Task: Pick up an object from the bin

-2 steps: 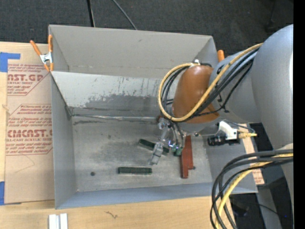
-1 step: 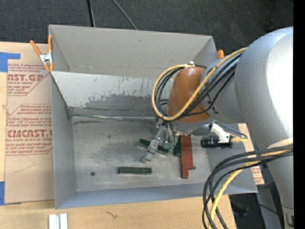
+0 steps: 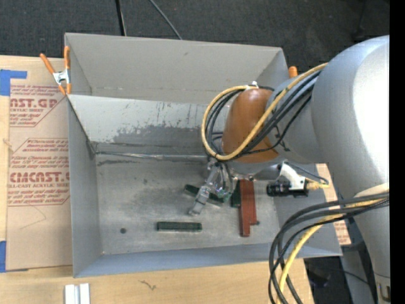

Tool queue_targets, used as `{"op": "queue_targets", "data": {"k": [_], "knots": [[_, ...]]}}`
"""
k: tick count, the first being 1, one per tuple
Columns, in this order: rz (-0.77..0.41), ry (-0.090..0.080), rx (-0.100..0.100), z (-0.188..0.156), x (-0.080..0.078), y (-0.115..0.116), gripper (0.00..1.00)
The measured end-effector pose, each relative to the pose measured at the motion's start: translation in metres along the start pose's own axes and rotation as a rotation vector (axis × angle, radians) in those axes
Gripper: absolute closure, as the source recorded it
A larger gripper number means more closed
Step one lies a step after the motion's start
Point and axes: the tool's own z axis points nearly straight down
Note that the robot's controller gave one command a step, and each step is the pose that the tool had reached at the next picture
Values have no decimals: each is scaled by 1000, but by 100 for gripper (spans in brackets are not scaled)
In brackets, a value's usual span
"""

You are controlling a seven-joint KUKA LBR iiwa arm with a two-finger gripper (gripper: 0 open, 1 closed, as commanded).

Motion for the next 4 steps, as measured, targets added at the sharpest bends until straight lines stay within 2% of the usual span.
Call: {"op": "queue_targets", "data": {"k": [1, 2, 3, 4], "knots": [[0, -1, -1, -1, -1, 1, 100], [-1, 0, 0, -4, -1, 1, 100], [-1, -1, -1, -21, -1, 2, 100], [-2, -4, -2, -71, -1, 3, 100]]}}
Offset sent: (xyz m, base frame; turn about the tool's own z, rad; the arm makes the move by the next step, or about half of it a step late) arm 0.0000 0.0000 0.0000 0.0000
